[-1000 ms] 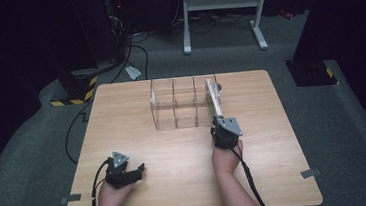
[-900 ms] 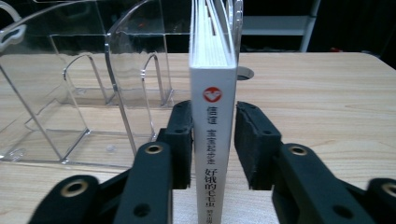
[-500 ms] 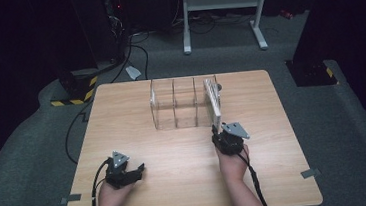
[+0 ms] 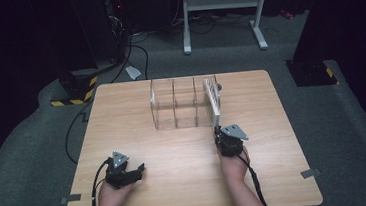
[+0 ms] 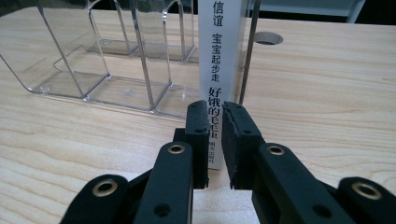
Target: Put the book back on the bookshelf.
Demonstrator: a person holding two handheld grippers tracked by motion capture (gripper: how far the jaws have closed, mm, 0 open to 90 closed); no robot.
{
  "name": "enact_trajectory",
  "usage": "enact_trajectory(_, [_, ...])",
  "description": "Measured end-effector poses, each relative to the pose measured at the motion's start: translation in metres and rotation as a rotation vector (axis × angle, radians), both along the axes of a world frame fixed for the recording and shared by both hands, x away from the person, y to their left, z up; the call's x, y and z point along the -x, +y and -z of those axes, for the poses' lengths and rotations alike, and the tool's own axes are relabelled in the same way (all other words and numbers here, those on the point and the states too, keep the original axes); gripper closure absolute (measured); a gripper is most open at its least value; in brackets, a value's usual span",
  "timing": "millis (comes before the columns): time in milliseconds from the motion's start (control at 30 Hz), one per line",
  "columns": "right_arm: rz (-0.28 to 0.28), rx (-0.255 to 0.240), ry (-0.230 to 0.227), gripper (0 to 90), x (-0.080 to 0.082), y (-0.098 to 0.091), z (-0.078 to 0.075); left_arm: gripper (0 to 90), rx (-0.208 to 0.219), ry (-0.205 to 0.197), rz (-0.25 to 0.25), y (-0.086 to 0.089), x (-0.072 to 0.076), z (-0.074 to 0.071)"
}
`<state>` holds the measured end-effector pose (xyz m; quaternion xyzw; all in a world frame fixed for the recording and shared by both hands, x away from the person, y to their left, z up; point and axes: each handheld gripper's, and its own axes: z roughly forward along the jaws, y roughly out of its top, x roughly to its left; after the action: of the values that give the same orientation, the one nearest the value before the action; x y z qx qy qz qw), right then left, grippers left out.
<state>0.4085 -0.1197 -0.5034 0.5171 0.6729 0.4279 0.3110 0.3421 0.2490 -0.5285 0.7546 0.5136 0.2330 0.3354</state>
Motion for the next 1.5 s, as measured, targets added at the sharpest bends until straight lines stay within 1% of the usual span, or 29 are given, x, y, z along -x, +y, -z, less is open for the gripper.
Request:
enact_trajectory(367, [0.008,-0.013,-0.007,79.9,-0.0026,0.0029,-0.0033,23.8,0.0,0.0,0.0,0.0,0.0,0.0])
enact_trajectory(500, [0.009,-0.006,-0.007,79.6,-0.0038,0.0039,-0.0035,23.8,0.0,-0.001,0.0,0.0001,0.0001,0.0])
enact_trajectory(967, [0.014,-0.005,-0.003,78.7,-0.006,0.0051,-0.0041,23.8,-0.003,-0.001,0.002,0.0004,0.0001,-0.0001])
enact_trajectory(1100, [0.018,-0.006,-0.004,78.2,-0.0054,0.0053,-0.0049,23.8,0.0,0.0,0.002,0.0003,0.0001,0.0])
enact_trajectory(1400, [0.006,-0.009,-0.011,75.5,-0.0035,0.0055,-0.0068,23.8,-0.002,-0.001,0.002,0.0004,0.0001,0.0])
enact_trajectory(1500, [0.007,-0.011,-0.007,74.7,-0.0028,0.0052,-0.0075,23.8,-0.001,0.0,0.002,0.0003,0.0002,0.0])
